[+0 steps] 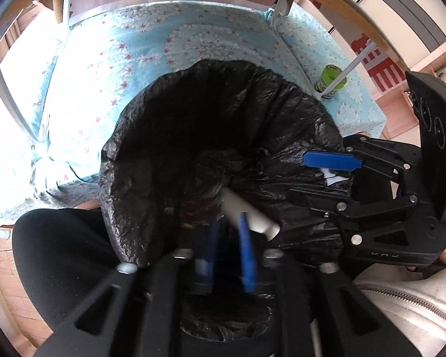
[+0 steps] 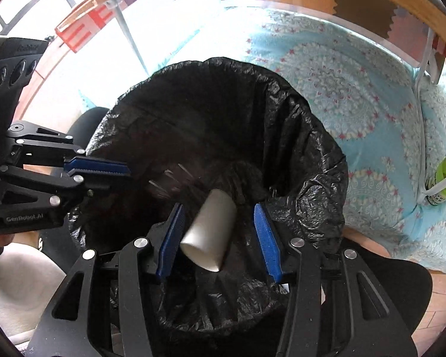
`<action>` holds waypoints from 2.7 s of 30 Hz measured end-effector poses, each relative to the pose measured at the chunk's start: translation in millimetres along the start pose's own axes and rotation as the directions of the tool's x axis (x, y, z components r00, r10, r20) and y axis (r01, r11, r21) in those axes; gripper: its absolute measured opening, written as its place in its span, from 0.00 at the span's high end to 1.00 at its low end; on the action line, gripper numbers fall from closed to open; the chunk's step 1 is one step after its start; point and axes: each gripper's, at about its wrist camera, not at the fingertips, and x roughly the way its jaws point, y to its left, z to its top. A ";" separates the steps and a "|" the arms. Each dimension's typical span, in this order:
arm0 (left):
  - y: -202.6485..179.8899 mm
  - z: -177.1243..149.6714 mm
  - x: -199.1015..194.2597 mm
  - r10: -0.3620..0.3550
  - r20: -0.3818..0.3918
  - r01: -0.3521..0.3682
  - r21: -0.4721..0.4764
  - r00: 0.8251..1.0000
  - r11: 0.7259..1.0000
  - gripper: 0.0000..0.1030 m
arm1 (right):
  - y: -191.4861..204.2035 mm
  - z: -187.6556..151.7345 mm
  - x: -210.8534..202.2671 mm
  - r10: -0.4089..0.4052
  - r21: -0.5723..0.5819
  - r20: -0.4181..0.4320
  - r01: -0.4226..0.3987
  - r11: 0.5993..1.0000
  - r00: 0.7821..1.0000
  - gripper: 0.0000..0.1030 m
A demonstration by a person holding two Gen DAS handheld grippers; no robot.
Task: Collect trash
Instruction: 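Open both tools to drop the items into the bag, then raise both tools back over the table toward the white holder and label strip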
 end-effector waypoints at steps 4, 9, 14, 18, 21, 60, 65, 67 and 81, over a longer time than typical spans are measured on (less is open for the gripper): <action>-5.0 1.4 -8.7 -0.008 0.037 0.008 0.008 0.999 1.000 0.43 | -1.8 0.7 -6.4 0.002 0.008 0.013 -0.002 1.000 1.000 0.53; -13.8 3.6 -18.2 0.000 0.065 -0.002 0.036 0.998 0.999 0.43 | -1.3 2.3 -16.7 0.003 0.008 0.033 -0.004 1.000 0.999 0.53; -17.9 7.3 -36.1 -0.014 0.109 0.009 0.047 0.994 0.999 0.43 | 0.1 5.8 -34.5 0.006 0.005 0.076 -0.006 1.000 0.997 0.53; -26.1 11.4 -60.1 -0.020 0.168 0.006 0.079 0.986 0.997 0.43 | 0.8 11.2 -54.5 0.005 0.002 0.126 -0.006 1.000 0.992 0.53; -30.0 18.2 -78.5 0.011 0.220 -0.029 0.078 0.975 0.997 0.43 | 0.5 16.9 -73.3 -0.003 -0.002 0.176 0.003 1.000 0.984 0.53; -47.6 174.9 -97.8 0.071 0.438 -0.105 0.054 0.896 0.993 0.43 | -84.1 155.0 -159.5 -0.092 0.076 0.436 0.066 0.995 0.895 0.53; -44.1 195.2 -77.5 0.107 0.411 -0.134 0.035 0.905 0.990 0.43 | -98.9 170.8 -147.5 -0.078 0.110 0.423 0.034 0.993 0.903 0.53; -41.7 201.7 -70.1 0.113 0.394 -0.132 0.022 0.912 0.991 0.43 | -104.4 176.9 -142.6 -0.072 0.128 0.421 0.019 0.992 0.904 0.53; -43.8 214.0 -53.5 0.224 0.447 -0.241 -0.019 0.866 0.970 0.61 | -122.5 219.1 -102.4 -0.042 0.144 0.377 -0.014 0.989 0.925 0.53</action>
